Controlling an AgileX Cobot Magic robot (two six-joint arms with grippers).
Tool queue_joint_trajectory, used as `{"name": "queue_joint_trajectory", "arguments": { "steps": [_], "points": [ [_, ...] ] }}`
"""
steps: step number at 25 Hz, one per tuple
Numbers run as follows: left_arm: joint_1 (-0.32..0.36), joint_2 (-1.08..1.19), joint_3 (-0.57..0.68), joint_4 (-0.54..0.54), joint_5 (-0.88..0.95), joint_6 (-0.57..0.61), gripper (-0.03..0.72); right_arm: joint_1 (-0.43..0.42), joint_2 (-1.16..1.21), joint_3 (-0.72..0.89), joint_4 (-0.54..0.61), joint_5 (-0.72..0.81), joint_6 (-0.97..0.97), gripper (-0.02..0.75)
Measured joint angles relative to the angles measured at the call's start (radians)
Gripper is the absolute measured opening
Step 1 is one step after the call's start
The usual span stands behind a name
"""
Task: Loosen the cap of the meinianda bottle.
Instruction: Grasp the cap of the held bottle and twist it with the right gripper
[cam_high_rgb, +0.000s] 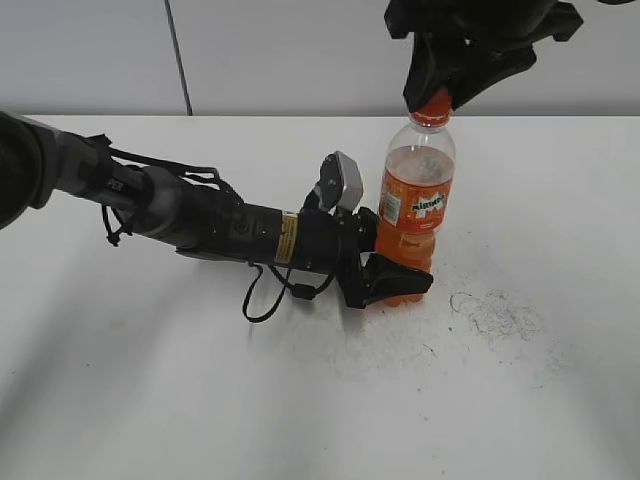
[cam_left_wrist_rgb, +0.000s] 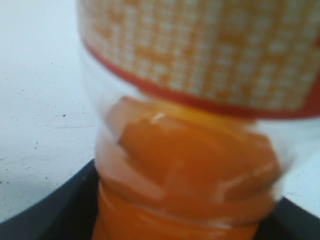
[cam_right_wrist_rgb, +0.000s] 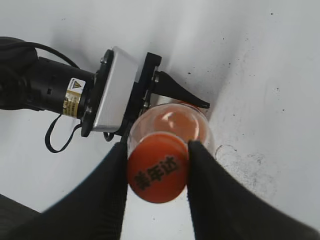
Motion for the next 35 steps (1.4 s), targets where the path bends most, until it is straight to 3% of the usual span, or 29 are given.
{"name": "queue_joint_trajectory", "arguments": {
  "steps": [1,4,6,10,12,14,17,19,21,24,28,33,35],
  "points": [
    [0.000,0.000,0.000,-0.001,0.000,-0.001,0.545,0.000,0.000,0.000,0.005,0.000,-0.017,0.274],
    [0.000,0.000,0.000,0.000,0.000,-0.001,0.545,0.000,0.000,0.000,0.007,0.000,-0.109,0.262],
    [0.000,0.000,0.000,0.000,0.000,-0.001,0.545,0.000,0.000,0.000,0.013,0.000,-0.260,0.262],
    [0.000,0.000,0.000,0.004,0.000,0.004,0.545,0.000,0.000,-0.002,0.013,0.018,-0.755,0.262],
    [0.000,0.000,0.000,0.005,0.000,0.008,0.545,0.000,0.000,-0.002,0.012,0.028,-0.912,0.262],
    [0.000,0.000,0.000,0.006,0.000,0.012,0.545,0.000,-0.002,-0.002,0.012,0.030,-0.946,0.262],
    [0.000,0.000,0.000,0.006,0.000,0.008,0.545,0.000,-0.002,-0.002,0.010,0.015,-0.855,0.275],
    [0.000,0.000,0.000,0.006,0.000,0.003,0.545,0.000,-0.002,-0.002,-0.002,0.003,-0.763,0.359],
    [0.000,0.000,0.000,0.006,-0.001,0.003,0.545,0.000,-0.002,-0.002,-0.013,-0.011,-0.584,0.503],
    [0.000,0.000,0.000,0.006,-0.001,0.002,0.545,0.000,0.000,-0.002,-0.018,-0.016,-0.236,0.555],
    [0.000,0.000,0.000,0.006,-0.001,0.000,0.545,0.000,0.000,-0.002,-0.018,-0.016,0.050,0.479],
    [0.000,0.000,0.000,0.004,0.000,0.000,0.545,0.004,0.000,-0.002,-0.008,-0.013,0.054,0.267],
    [0.000,0.000,0.000,0.005,0.000,0.000,0.545,0.005,0.000,-0.002,-0.008,-0.011,0.016,0.267]
  ]
}}
